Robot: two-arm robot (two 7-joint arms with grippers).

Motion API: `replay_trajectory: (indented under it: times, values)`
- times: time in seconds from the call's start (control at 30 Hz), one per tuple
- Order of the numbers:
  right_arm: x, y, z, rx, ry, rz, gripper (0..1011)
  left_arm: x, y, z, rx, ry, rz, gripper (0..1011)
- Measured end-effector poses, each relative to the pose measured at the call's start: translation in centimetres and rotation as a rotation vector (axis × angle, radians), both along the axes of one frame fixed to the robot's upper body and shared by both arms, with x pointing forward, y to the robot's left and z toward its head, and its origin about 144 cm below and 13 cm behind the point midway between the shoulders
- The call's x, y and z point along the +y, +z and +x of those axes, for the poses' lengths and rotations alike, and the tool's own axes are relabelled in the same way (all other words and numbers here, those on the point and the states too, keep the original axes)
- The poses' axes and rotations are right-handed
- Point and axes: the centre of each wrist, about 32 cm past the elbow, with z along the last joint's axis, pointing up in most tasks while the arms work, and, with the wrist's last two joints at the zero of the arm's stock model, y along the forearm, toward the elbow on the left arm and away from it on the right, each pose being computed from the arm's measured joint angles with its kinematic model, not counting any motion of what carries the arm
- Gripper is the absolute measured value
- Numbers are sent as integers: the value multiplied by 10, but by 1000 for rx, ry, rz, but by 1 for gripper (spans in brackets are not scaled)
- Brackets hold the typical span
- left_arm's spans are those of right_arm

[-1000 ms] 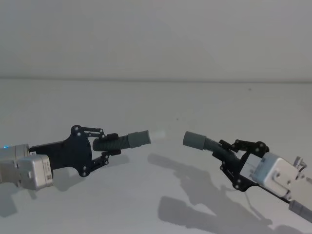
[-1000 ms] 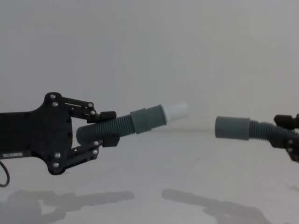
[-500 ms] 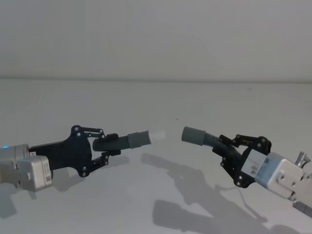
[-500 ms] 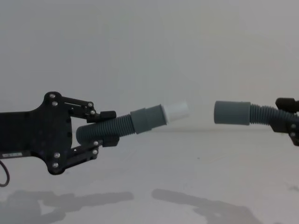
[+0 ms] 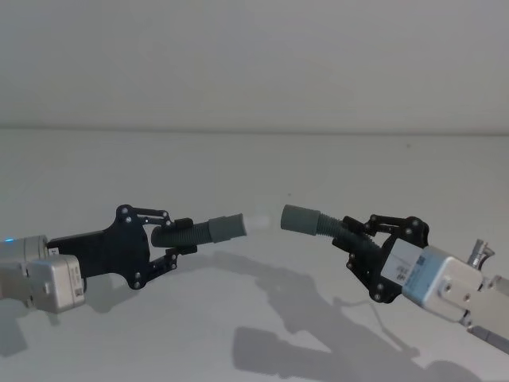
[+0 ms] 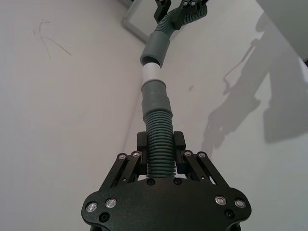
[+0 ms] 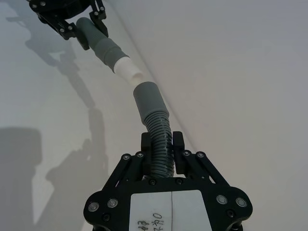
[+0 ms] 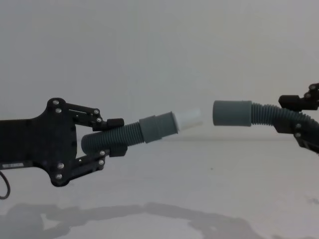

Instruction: Use both hands to pick up one end of the pipe from the table, align the ends, and insert them.

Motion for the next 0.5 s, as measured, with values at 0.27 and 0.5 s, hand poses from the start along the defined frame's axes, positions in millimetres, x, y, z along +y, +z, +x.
replay_trajectory:
  times: [0.27, 0.5]
  values:
    - [4, 3, 2, 6, 11, -27, 253, 0, 0, 0, -1, -1, 0, 308]
    - [6, 4, 2, 5, 21, -44, 253, 0, 0, 0, -1, -1, 0, 308]
